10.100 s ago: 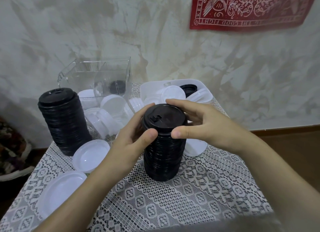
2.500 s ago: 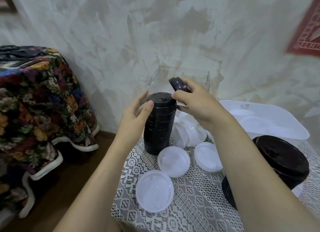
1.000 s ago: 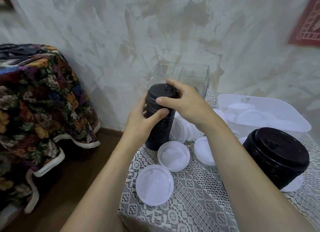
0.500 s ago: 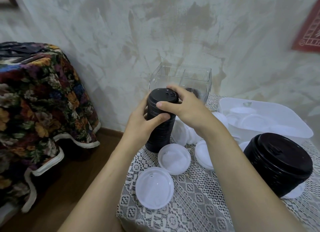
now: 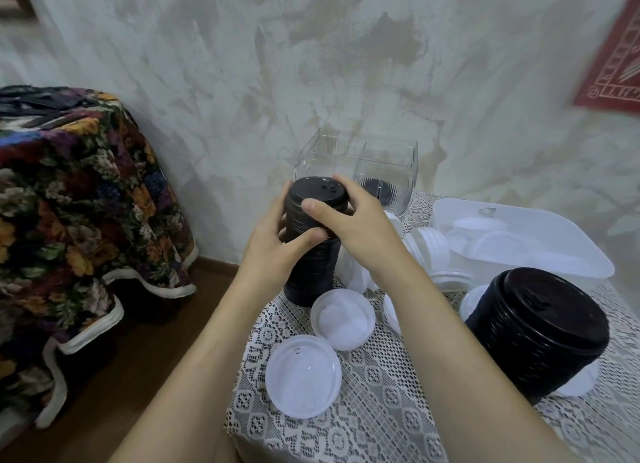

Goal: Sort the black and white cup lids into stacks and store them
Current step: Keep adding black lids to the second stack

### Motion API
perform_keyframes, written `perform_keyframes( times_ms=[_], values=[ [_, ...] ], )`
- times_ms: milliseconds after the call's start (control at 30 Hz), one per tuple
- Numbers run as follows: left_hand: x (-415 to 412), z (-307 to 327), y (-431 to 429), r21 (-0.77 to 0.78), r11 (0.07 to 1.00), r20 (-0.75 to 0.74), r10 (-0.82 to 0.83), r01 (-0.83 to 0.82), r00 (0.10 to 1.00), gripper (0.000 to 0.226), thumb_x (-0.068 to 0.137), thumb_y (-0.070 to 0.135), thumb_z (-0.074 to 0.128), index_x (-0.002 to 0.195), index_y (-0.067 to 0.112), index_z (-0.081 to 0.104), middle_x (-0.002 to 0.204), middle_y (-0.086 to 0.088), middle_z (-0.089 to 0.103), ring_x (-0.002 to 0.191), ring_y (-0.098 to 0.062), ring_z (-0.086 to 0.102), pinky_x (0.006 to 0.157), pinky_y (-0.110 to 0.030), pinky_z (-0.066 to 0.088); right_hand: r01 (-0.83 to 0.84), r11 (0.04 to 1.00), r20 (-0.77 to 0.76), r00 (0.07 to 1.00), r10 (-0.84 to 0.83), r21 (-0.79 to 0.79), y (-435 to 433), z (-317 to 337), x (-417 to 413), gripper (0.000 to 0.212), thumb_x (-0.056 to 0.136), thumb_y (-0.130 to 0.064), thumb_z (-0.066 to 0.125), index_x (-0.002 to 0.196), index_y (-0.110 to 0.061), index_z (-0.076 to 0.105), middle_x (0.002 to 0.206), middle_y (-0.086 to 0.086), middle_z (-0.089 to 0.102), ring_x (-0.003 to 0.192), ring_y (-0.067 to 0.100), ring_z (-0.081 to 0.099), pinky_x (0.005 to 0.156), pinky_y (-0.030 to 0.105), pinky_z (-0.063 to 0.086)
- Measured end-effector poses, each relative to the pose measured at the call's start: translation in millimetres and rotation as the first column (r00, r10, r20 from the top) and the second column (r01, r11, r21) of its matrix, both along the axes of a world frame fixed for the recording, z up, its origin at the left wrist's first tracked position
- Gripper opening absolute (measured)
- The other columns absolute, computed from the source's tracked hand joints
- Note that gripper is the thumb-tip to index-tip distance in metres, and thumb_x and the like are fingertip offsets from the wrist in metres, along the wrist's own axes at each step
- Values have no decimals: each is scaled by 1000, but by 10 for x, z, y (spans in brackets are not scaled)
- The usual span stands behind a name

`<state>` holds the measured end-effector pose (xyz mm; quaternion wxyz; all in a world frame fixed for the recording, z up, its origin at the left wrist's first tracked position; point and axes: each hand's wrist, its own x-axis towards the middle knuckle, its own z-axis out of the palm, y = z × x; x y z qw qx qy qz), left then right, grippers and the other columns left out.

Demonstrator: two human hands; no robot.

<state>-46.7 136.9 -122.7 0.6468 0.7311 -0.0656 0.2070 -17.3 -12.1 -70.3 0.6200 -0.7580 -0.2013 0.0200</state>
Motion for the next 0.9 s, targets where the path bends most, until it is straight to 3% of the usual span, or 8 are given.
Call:
perform_keyframes(
  times_ms=[100,300,367,500,567,700,833,900],
  values=[
    [-33,33,-1,-22,1000,5,1,-1,1000,92,81,27,85,159,24,36,134,14,65,126,0,61,94,-15,51,-18,999,-11,1000,19,31,-7,-9,-7,42,92,-39,76,130,-24,65,118,-7,74,109,8,70,97,30,56],
    [-43,77,20,-50,999,30,6,-4,1000,90,79,53,72,157,27,36,145,16,56,133,3,54,104,-14,46,31,997,-40,999,-28,73,-89,3,-20,69,94,-41,74,154,-27,45,150,-11,52,130,8,56,111,34,47],
    [-44,94,-4,-38,999,41,12,-11,999,83,84,52,68,156,23,39,143,14,60,132,2,56,105,-16,46,38,996,-42,999,-35,84,-90,-9,-40,64,92,-42,74,149,-26,51,146,-9,57,130,10,59,112,38,48],
    [-27,83,-21,-34,999,33,38,-37,999,67,90,37,67,152,27,45,134,14,65,127,-1,61,106,-23,49,-9,991,-32,999,13,136,-67,-79,-55,35,100,-27,67,135,-23,63,126,-4,71,115,9,68,92,25,54],
    [-29,71,-8,-11,999,29,49,-48,998,68,88,43,69,150,30,46,135,14,66,128,-3,60,108,-26,48,-15,989,-21,1000,18,144,-69,-87,-66,30,102,-23,64,132,-24,64,124,-5,72,113,7,69,94,24,56],
    [-53,98,-21,-4,998,17,58,-58,998,63,89,41,68,147,37,44,134,17,65,129,0,59,112,-29,47,-42,995,-31,999,44,88,-114,-38,-96,21,102,-25,64,118,-40,64,120,-16,70,108,-5,66,90,17,53],
    [-127,132,-28,-1,997,0,78,-78,997,85,82,57,68,156,30,37,145,17,56,137,1,51,118,-34,41,35,999,-19,999,-35,0,-189,24,-167,57,99,-31,67,152,-27,46,150,-11,52,135,4,50,109,23,41],
    [-219,176,-53,89,983,19,161,-162,987,75,86,58,65,153,33,42,149,19,52,139,5,46,119,-34,39,105,994,8,994,-105,-37,-253,-8,-256,60,100,-31,67,154,-24,44,153,-9,50,139,8,48,118,34,39]
  ],
)
